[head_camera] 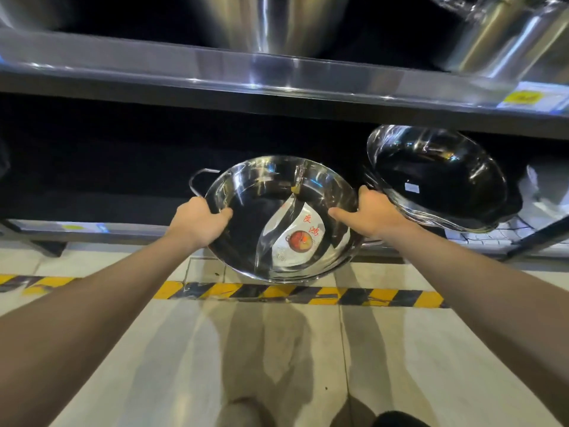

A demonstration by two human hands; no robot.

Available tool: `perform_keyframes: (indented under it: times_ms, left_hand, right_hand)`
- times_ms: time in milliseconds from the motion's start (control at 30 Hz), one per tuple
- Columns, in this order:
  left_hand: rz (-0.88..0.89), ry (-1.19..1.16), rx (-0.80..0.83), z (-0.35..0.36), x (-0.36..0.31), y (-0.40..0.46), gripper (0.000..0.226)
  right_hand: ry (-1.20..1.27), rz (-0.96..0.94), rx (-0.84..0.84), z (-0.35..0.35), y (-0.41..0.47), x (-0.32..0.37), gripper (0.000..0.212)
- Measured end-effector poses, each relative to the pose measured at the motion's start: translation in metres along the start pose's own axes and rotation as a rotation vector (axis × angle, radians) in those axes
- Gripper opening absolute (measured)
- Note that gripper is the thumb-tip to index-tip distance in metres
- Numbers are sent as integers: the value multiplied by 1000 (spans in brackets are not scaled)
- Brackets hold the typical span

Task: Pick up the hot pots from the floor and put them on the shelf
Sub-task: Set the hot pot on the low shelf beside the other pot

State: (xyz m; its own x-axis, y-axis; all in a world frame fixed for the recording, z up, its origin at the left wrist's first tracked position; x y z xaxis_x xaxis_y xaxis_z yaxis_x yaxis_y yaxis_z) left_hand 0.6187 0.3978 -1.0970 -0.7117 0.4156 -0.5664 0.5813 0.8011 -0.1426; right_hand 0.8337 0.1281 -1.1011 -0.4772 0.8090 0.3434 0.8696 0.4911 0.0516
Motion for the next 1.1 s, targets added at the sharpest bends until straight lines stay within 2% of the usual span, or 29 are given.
perform_keyframes:
  times_ms: [133,267,367,500,633,767,900,1100]
  left_hand:
    - [15,-26,41,-1,1,2,41]
    - [90,-9,55,-8,2,-14,49]
    - [217,-69,170,-16,7,-34,44]
    - [284,-95,276,-24,11,-53,40]
    - [285,9,185,-13,11,-61,60]
    - [308,123,43,3,5,-60,73]
    - [303,95,-5,20,7,-40,87]
    - [293,136,-38,25,18,5,111]
  right_hand:
    - [-31,-21,-22,4,1,-4,70]
    - [-55,-83,-49,-18,-17,-1,61]
    - [-92,-87,-117,-35,-54,8,71]
    - [-56,-53,16,-27,-121,33,95]
    - [-15,16,39,-14,-129,52,116]
    - [-47,-30,5,-5,-108,48,113]
    - [-67,-46,-31,12,-79,39,103]
    - [-62,-52,-45,37,-37,43,116]
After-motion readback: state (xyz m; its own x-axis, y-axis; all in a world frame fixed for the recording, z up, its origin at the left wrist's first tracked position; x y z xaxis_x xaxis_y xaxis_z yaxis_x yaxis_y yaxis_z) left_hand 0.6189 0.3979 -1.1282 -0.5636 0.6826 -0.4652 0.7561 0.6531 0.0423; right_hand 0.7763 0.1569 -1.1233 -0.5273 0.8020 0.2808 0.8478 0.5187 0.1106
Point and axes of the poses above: each hand's wrist, its own y-axis towards the middle knuckle, its own z-axis out of the palm, x = y × z, the point moved 2 cm from there along y, towards the middle knuckle, and after that the axes turned 10 degrees about -x, right-handed, at the moved point
